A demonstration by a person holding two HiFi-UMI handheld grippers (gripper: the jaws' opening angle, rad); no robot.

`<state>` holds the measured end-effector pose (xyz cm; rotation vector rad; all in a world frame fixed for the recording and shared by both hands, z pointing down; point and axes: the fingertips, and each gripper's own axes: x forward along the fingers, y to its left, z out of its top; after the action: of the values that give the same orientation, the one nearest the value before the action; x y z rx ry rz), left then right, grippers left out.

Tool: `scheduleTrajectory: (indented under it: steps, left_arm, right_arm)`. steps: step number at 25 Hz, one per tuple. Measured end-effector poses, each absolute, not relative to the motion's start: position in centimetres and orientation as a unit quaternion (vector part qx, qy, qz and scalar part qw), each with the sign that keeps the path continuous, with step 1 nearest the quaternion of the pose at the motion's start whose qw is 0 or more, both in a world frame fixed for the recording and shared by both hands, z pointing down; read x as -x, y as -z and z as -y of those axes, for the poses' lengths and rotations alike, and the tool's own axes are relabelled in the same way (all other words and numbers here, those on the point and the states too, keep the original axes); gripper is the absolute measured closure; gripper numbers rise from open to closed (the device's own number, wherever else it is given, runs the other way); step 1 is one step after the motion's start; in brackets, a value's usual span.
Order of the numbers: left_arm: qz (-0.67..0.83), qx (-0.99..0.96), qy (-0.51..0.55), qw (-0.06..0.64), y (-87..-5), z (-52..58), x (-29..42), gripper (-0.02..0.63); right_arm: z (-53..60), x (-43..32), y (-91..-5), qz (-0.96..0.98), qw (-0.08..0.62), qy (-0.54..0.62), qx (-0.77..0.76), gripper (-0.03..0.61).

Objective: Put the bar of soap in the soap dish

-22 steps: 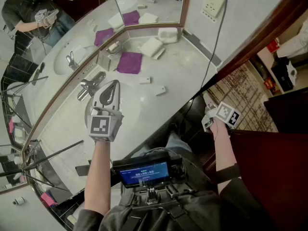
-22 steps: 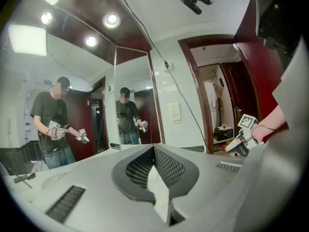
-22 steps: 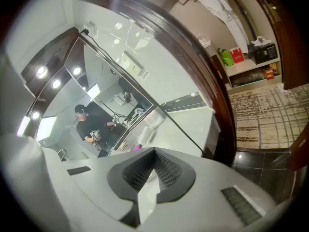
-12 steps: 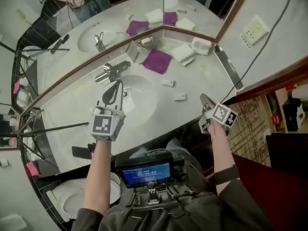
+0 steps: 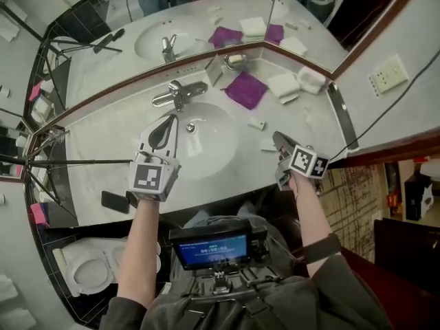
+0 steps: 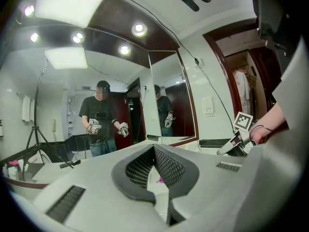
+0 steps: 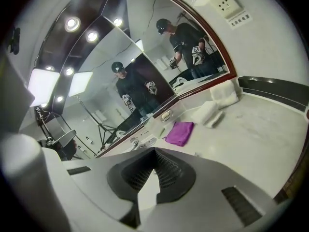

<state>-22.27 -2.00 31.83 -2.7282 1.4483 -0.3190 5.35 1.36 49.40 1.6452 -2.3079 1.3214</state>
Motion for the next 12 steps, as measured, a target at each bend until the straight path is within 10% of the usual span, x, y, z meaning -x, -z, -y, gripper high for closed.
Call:
scheduleTrajectory:
  steps: [12]
  left_arm:
    - [-0.453, 0.886, 0.100, 0.005, -33.2, 2.5, 21.2, 0.614]
  right_arm:
    - [2.8, -3.9, -47.3, 0.781, 0.106, -0.334, -0.517, 0.563]
